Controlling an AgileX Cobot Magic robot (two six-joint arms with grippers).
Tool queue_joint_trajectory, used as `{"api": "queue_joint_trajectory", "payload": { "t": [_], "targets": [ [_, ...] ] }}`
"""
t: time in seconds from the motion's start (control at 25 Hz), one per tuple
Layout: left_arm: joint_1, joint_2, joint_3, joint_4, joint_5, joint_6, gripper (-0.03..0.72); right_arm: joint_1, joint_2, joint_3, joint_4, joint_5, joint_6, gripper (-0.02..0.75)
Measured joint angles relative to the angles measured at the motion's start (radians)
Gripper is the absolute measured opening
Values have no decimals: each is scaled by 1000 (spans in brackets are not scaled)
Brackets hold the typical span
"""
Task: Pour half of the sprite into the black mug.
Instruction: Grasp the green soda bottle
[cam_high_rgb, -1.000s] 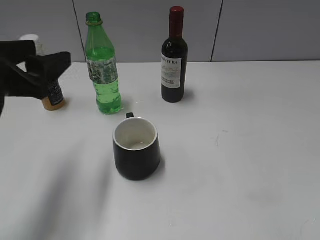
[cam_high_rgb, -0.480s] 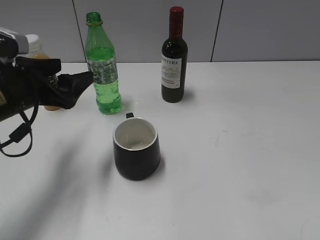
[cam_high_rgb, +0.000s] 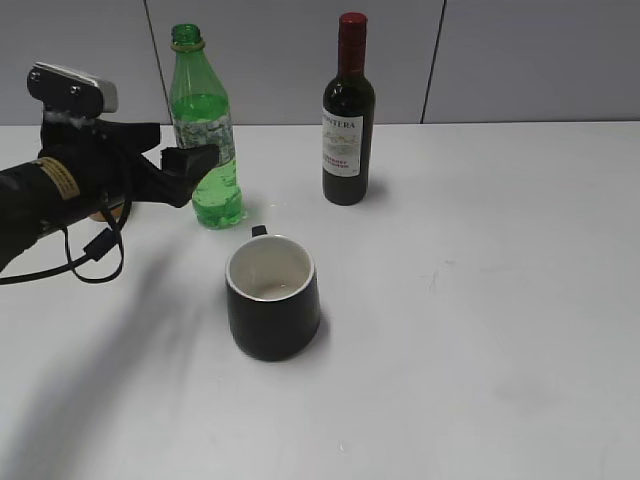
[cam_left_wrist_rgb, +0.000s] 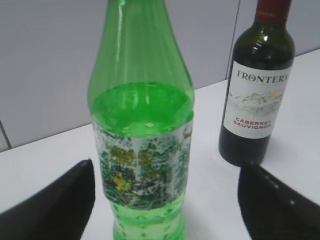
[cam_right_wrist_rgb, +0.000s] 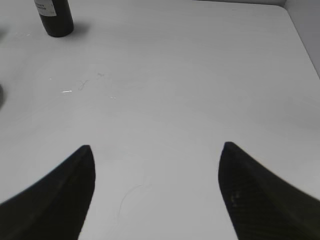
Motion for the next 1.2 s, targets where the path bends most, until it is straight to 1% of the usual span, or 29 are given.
{"api": "queue_joint_trajectory", "payload": {
  "t": [0.32,0.6,1.2],
  "targets": [
    [0,90,-31,-25,-47,0,694,0,0,0,0,0,0,581],
    [4,150,-85,-36,-67,0,694,0,0,0,0,0,0,581],
    [4,268,-264,-15,-72,0,694,0,0,0,0,-1,0,581]
  ]
}}
